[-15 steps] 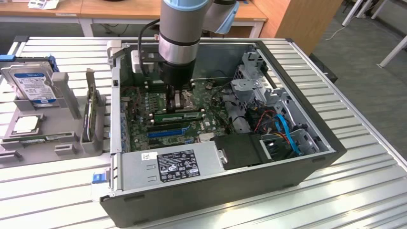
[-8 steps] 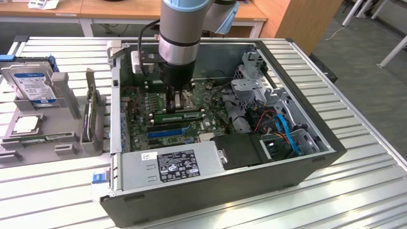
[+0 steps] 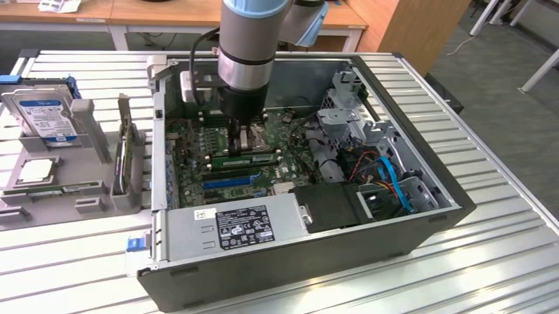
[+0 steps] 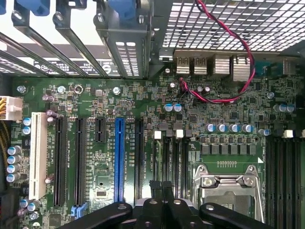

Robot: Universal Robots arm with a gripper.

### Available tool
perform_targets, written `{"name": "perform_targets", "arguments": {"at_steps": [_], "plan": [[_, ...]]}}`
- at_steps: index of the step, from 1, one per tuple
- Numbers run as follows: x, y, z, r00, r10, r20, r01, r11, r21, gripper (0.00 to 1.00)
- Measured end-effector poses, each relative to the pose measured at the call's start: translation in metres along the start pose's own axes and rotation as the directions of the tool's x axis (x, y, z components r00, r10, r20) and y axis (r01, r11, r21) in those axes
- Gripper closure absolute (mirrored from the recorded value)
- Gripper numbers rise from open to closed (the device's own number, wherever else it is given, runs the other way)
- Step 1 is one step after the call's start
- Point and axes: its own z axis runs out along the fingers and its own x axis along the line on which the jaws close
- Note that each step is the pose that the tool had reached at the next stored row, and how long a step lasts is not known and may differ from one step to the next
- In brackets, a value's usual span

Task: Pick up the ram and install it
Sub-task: 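Press down the ram until it locks into place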

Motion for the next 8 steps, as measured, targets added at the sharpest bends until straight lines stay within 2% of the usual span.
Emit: {"name": "perform_targets", "arguments": {"at_steps": [8], "plan": [[0.0002, -0.0001, 0.0038, 1.0000, 0.000, -0.0003, 0.000, 1.0000, -0.0002, 0.90]]}}
